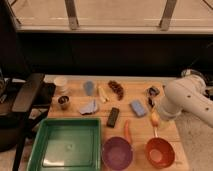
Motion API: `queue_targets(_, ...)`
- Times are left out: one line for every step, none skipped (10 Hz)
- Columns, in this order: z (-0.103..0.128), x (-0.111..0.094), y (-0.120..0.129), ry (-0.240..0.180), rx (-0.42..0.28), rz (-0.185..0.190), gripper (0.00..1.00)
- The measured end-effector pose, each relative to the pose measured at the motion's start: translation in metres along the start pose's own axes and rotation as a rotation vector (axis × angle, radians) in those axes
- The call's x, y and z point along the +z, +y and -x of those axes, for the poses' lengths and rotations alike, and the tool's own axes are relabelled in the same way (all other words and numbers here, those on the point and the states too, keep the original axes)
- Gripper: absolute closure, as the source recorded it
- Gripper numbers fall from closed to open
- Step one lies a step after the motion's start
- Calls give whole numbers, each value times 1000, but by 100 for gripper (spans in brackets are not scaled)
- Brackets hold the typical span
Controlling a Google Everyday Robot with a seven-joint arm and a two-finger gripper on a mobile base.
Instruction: Place apple in red bowl
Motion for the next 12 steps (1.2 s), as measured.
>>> queue_targets(-8, -2, 17, 11, 34, 19, 90)
queue_targets(-16, 1, 31, 20, 65, 47, 81)
queue_targets(-23, 7, 41, 20, 91, 78, 70)
queue_targets(-24, 15, 49, 13, 110, 109, 61)
queue_targets(-22, 28, 58, 2, 121, 149, 48)
queue_targets(-20, 36, 63, -4, 125, 170, 40)
queue_targets(-18, 44, 67, -12, 131, 194, 30)
queue_targets(-18, 50, 72, -15, 140, 219, 23)
queue_targets(-18, 55, 77, -19, 149, 241, 20)
queue_targets(-18, 58, 84, -27, 159, 263, 20)
queue_targets(-17, 60, 87, -35, 164, 275, 20)
queue_targets(-17, 61, 89, -39, 166, 279, 20)
